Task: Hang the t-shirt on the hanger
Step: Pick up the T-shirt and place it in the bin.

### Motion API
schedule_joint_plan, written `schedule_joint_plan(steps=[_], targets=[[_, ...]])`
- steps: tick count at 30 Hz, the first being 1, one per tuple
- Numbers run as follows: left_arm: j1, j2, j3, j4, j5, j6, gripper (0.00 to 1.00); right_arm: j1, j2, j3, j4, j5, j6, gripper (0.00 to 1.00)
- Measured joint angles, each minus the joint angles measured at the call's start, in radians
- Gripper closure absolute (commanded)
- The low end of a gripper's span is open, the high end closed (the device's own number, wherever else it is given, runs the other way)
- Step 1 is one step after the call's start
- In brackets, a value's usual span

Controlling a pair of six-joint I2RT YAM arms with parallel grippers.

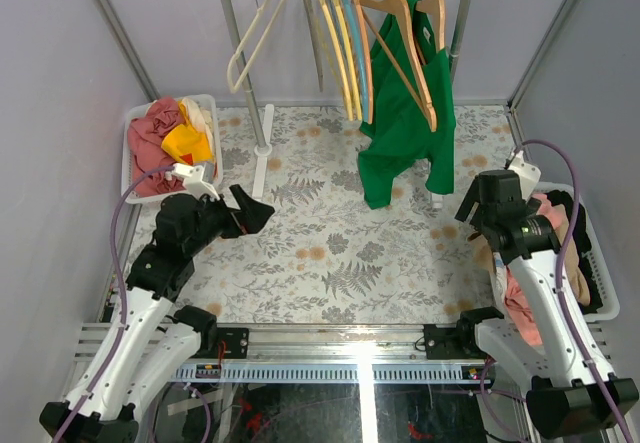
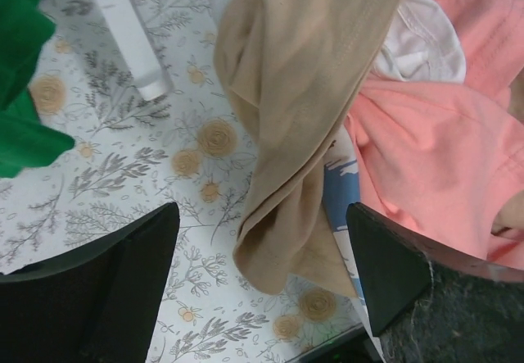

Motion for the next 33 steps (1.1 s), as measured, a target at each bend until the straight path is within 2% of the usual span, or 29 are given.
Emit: schedule_joint_plan(steps=[11, 16, 17, 20, 23, 25, 29, 33], targets=[[-0.006, 0.057, -0.016, 0.023, 0.125, 0.018, 0.00, -0.020, 0.080, -0.022, 0.019, 0.040, 0.029, 0.19], [-0.006, 0.055, -0.016, 0.031, 0.142, 0.018, 0.00, -0.056, 0.111, -0.064, 0.052, 0.023, 0.034, 0.27], [-0.006, 0.055, -0.016, 0.031, 0.145, 0.018, 0.00, -0.062, 0.116, -0.069, 0.056, 0.021, 0.035, 0.27], [-0.006, 0.055, -0.016, 0.036, 0.147, 0.018, 0.00, -0.082, 0.124, -0.079, 0.072, 0.017, 0.037, 0.17], [-0.006, 0.055, -0.016, 0.039, 0.147, 0.018, 0.00, -0.093, 0.118, -0.079, 0.077, 0.003, 0.040, 0.16], [-0.006, 0.055, -0.016, 0.040, 0.148, 0.018, 0.00, -0.094, 0.097, -0.079, 0.075, 0.003, 0.041, 0.20], [-0.006, 0.055, -0.017, 0.042, 0.161, 0.018, 0.00, -0.098, 0.016, -0.063, 0.047, 0.031, 0.047, 0.39], [-0.006, 0.053, -0.017, 0.044, 0.171, 0.018, 0.00, -0.111, -0.006, -0.019, -0.007, 0.071, 0.071, 0.41]])
